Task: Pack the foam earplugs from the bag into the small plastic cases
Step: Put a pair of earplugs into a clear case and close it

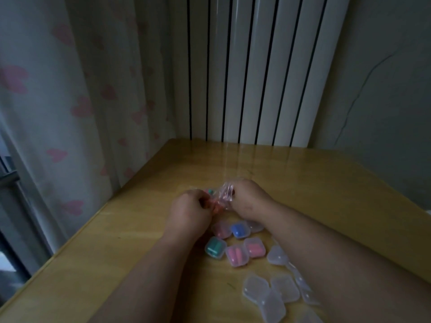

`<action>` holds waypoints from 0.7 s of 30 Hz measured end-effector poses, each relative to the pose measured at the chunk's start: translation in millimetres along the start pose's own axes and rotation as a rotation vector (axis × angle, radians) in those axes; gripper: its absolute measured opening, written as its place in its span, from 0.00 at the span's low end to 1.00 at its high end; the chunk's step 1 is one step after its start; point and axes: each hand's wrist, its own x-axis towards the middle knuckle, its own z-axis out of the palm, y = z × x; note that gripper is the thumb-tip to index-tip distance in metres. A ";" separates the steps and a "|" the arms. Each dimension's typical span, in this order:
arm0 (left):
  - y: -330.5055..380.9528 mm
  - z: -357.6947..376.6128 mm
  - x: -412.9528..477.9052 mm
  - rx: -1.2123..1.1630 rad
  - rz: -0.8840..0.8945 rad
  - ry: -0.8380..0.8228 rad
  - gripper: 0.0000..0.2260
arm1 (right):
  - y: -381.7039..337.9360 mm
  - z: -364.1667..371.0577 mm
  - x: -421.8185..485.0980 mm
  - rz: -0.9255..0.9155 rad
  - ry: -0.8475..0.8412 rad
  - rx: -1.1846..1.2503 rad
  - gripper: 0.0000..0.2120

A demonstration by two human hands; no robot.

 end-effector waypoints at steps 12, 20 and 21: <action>-0.7 1.2 0.7 0.034 -0.008 -0.016 0.08 | -23.8 6.7 5.7 0.035 -0.108 -0.043 0.09; 0.5 -0.3 0.2 0.036 -0.021 -0.015 0.08 | -33.1 8.1 7.7 0.149 -0.087 -0.099 0.08; 0.6 -0.6 0.1 0.033 -0.026 -0.016 0.08 | -31.1 7.5 5.7 0.149 -0.063 -0.070 0.10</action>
